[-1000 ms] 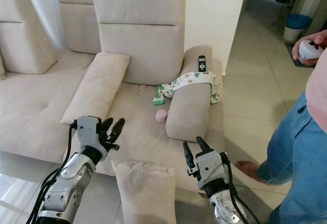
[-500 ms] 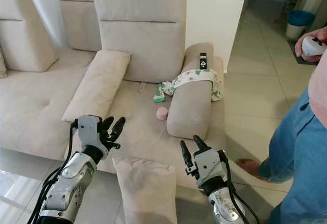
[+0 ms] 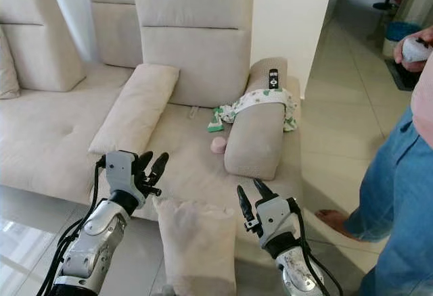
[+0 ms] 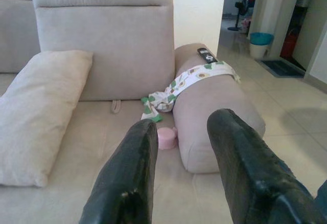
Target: Move the pillow to the sofa from floor
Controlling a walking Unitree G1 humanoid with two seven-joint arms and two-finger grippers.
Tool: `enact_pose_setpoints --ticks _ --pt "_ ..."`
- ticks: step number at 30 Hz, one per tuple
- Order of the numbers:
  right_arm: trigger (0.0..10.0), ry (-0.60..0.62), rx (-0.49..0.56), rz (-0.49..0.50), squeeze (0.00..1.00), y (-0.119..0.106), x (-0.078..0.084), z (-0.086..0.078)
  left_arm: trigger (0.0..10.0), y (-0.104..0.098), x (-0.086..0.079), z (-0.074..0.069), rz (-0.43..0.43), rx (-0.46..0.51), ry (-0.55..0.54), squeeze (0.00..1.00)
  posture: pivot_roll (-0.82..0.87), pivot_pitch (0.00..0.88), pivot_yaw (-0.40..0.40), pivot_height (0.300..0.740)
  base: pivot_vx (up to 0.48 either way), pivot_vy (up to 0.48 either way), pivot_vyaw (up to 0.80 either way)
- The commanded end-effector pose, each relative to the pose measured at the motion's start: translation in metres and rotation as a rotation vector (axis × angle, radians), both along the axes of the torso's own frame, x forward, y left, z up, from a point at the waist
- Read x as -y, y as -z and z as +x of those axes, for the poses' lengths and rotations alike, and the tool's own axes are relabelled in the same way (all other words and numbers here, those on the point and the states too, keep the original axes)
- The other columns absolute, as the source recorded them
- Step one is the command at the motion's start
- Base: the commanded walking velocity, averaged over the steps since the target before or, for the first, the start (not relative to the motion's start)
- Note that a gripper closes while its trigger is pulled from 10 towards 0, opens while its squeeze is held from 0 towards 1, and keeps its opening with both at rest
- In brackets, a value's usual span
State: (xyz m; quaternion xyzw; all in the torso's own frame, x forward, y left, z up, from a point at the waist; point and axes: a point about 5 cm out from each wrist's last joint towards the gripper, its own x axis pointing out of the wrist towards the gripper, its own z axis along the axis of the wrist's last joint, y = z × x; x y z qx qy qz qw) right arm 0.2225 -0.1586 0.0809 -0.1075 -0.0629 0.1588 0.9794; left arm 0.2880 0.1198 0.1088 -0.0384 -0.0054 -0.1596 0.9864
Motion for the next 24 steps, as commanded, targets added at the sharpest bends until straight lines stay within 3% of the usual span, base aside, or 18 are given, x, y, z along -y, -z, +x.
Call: enact_pose_setpoints --ticks 1,14,23,24 --pt "10.0 -0.008 -0.022 0.015 0.0 0.004 -0.003 0.0 10.0 0.005 -0.002 0.0 0.04 -0.012 -0.002 0.0 -0.05 0.0 0.08 0.635 0.0 0.0 0.0" --pt "10.0 -0.013 -0.023 0.016 0.0 0.005 -0.003 0.002 10.0 0.003 -0.002 0.002 0.047 0.003 -0.001 0.0 -0.05 0.0 0.082 0.595 0.0 0.0 0.0" --pt "10.0 -0.046 -0.065 0.01 0.0 0.011 -0.002 0.004 10.0 0.005 -0.003 0.002 0.104 0.013 -0.004 0.0 -0.05 0.0 0.081 0.575 0.0 0.0 0.0" --pt "10.0 -0.085 -0.11 -0.033 0.0 0.015 0.001 0.011 10.0 0.003 -0.003 0.005 0.181 0.029 -0.022 0.0 -0.05 0.0 0.081 0.575 0.0 0.0 0.0"
